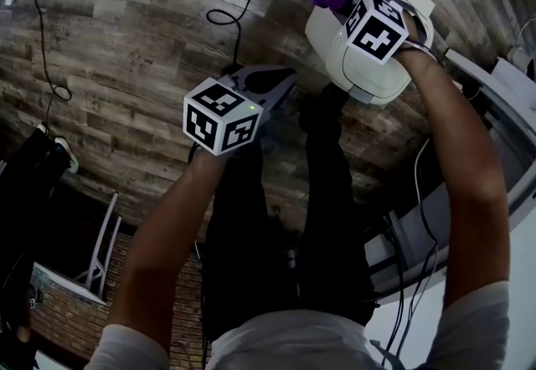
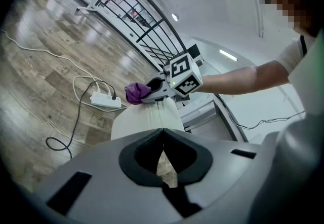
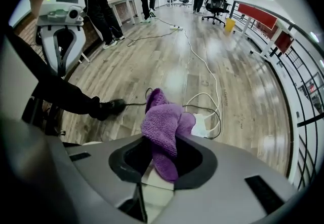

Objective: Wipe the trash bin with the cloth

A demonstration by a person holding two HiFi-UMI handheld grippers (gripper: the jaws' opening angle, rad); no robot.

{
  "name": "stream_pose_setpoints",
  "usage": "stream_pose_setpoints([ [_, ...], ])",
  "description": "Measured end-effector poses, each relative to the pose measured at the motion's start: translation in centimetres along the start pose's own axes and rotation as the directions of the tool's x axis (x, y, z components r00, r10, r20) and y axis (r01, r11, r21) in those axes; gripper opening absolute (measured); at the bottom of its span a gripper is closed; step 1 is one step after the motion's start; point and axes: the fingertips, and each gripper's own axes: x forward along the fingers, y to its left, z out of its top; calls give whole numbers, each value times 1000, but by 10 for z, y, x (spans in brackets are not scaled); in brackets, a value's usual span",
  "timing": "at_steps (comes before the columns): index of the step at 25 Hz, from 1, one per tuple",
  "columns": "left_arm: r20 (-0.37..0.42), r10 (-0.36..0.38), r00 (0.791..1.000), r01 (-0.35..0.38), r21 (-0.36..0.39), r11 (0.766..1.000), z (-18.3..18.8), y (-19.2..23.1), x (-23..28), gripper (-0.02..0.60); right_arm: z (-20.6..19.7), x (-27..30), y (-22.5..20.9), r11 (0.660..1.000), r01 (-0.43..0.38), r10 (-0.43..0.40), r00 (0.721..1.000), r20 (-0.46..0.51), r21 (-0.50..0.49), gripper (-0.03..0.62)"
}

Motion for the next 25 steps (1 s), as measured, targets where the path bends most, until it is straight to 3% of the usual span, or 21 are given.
stream_pose_setpoints([
  [8, 9, 9, 1000, -9, -13, 1000, 0, 8, -8, 5, 5, 10, 82, 993, -47, 46, 999, -6, -105, 110],
  [10, 5, 7, 1000, -7, -11, 1000, -1, 9, -10, 5, 8, 11, 96, 995, -47, 47, 999, -2, -94, 110],
  [14, -6, 6, 1000, -6, -2, 1000, -1, 11, -17, 5, 17, 11, 128, 997, -75, 75, 997, 20, -3, 110],
  [20, -21, 16, 1000, -15, 25, 1000, 10, 10, -27, 5, 24, 6, 192, 972, -193, 184, 980, 73, 133, 110],
  [25, -70, 11, 998, -5, 82, 997, 12, 12, -32, 5, 41, -3, 204, 935, -187, 138, 975, 174, 302, 109],
])
